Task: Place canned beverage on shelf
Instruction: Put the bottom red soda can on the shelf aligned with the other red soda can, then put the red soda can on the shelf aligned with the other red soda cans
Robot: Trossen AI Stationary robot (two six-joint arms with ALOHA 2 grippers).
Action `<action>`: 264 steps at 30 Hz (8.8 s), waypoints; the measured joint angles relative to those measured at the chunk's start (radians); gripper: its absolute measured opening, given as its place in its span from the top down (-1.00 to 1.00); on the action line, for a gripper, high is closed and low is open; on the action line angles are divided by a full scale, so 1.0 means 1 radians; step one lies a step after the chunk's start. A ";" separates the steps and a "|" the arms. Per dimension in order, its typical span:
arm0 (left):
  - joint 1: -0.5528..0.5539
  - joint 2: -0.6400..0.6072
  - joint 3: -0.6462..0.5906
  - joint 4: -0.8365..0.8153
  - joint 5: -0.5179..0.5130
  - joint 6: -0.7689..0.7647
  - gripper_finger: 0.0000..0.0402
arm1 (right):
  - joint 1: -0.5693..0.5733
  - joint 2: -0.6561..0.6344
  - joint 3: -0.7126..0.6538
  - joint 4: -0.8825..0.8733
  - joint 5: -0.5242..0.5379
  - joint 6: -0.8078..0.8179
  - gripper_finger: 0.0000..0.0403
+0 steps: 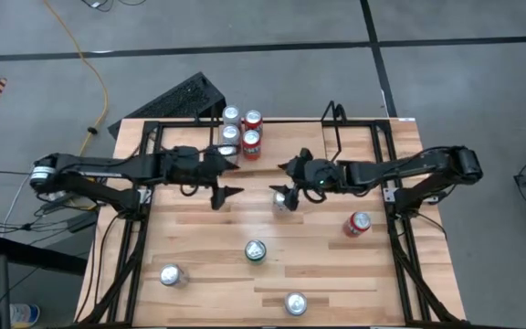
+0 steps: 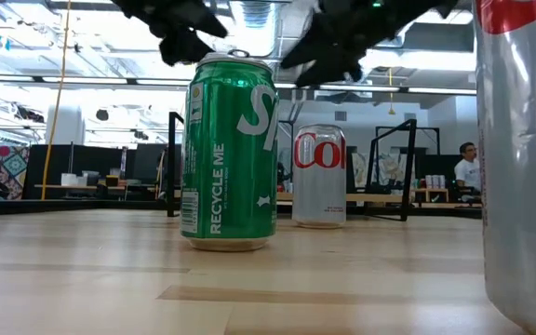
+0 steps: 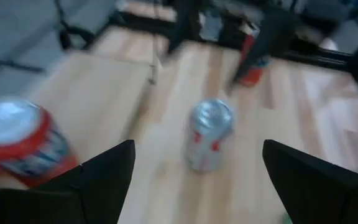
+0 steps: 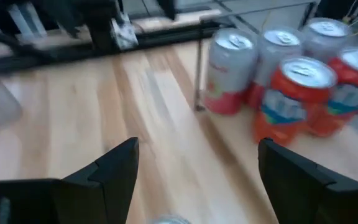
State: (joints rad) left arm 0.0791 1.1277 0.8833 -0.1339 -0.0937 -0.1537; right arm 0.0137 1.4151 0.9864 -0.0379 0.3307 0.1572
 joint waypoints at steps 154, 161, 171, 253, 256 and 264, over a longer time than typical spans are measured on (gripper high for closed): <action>-0.039 0.135 0.007 0.196 -0.155 -0.311 -0.67 | 0.447 -0.256 -0.100 -1.158 -0.202 1.123 -0.64; -0.039 0.135 0.007 0.194 -0.155 -0.311 -0.67 | 0.421 -0.256 -0.186 -0.988 -0.228 1.071 -0.64; -0.039 0.134 0.007 0.192 -0.155 -0.311 -0.67 | 0.356 -0.256 -0.219 -0.837 -0.232 0.993 -0.64; 0.014 0.644 0.651 0.078 0.206 0.205 -0.67 | 0.103 -0.509 0.316 -0.838 -0.167 0.288 -0.75; -0.003 0.734 0.736 0.063 0.246 0.195 -0.67 | 0.113 -0.510 0.316 -0.858 -0.167 0.288 -0.75; -0.037 0.875 0.830 0.064 0.274 0.212 -0.67 | 0.118 -0.510 0.316 -0.890 -0.167 0.287 -0.75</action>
State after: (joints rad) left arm 0.0422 2.0025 1.7130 -0.0694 0.1807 0.0581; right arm 0.1314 0.9054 1.3025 -0.9279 0.1635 0.4446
